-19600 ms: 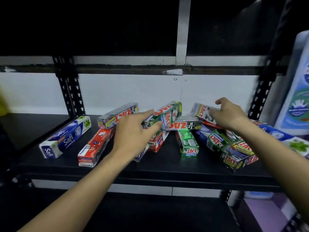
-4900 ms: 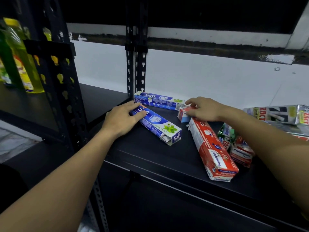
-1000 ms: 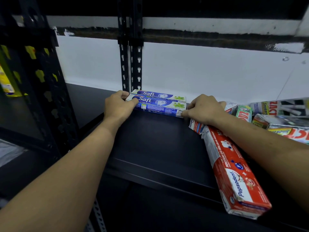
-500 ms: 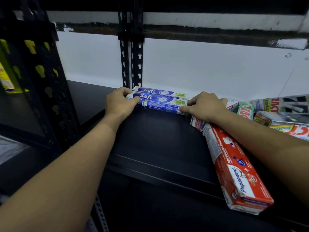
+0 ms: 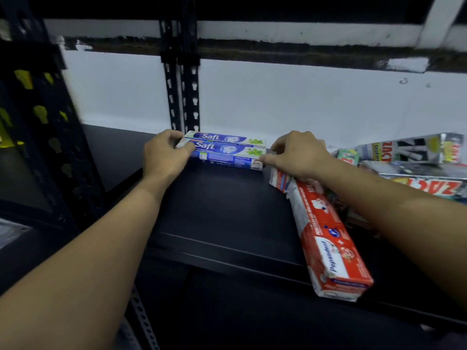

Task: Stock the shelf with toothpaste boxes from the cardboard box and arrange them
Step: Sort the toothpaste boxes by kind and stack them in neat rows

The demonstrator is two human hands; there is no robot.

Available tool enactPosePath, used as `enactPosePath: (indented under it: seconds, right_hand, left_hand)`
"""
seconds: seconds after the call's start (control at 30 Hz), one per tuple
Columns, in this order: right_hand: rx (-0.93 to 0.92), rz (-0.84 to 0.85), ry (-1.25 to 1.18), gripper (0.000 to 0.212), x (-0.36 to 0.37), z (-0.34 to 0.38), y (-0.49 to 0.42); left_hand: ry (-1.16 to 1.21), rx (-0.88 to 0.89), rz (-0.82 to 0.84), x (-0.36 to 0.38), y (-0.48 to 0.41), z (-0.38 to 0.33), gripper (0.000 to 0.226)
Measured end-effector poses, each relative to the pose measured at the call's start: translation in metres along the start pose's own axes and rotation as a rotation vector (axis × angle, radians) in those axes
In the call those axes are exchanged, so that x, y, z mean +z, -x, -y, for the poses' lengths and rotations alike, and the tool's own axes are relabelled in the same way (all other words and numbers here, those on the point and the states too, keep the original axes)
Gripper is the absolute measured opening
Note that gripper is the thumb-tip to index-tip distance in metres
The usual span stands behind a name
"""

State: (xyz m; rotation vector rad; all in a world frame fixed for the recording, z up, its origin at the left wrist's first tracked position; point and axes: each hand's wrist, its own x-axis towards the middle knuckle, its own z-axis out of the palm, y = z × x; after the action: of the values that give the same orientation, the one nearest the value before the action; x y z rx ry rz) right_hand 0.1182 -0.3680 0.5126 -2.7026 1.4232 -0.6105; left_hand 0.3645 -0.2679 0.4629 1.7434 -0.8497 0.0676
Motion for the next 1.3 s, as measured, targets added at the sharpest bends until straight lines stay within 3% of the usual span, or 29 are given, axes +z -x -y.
enactPosePath:
  seconds: [0.13,0.27,0.4,0.53,0.7,0.83,1.0,1.17,1.3]
  right_hand:
    - [-0.061,-0.001,0.085,0.05,-0.032,-0.017,0.027]
    - [-0.066,-0.004,0.037,0.046,-0.064,-0.045,0.062]
    - [-0.078,0.005,-0.043,0.041,-0.089,-0.07,0.103]
    - [-0.129,0.015,-0.066,0.033,-0.104,-0.099,0.156]
    - [-0.151,-0.017,-0.111,0.034,-0.108,-0.13,0.213]
    - [-0.123,0.005,-0.211,0.041,-0.088,-0.148,0.237]
    - [-0.119,-0.078,-0.31,0.039,-0.064,-0.148,0.251]
    - [-0.122,-0.141,-0.215,0.035,-0.063,-0.14,0.249]
    - [-0.101,-0.116,-0.181,0.046,-0.064,-0.142,0.249]
  left_hand:
    - [-0.021,0.107,-0.061,-0.005,0.011,-0.009,0.029]
    - [-0.186,0.26,0.031,-0.005,0.033,-0.021,0.035]
    - [-0.195,0.285,0.105,-0.001,0.069,-0.051,0.028]
    - [-0.101,0.31,0.269,0.006,0.122,-0.109,0.022]
    - [-0.003,0.215,0.547,0.011,0.191,-0.16,0.033]
    - [-0.203,0.217,0.687,0.03,0.218,-0.163,0.057]
    - [-0.334,0.299,0.711,0.036,0.215,-0.156,0.052]
    - [-0.314,0.344,0.703,0.034,0.207,-0.154,0.049]
    - [-0.431,0.423,0.674,0.036,0.207,-0.162,0.051]
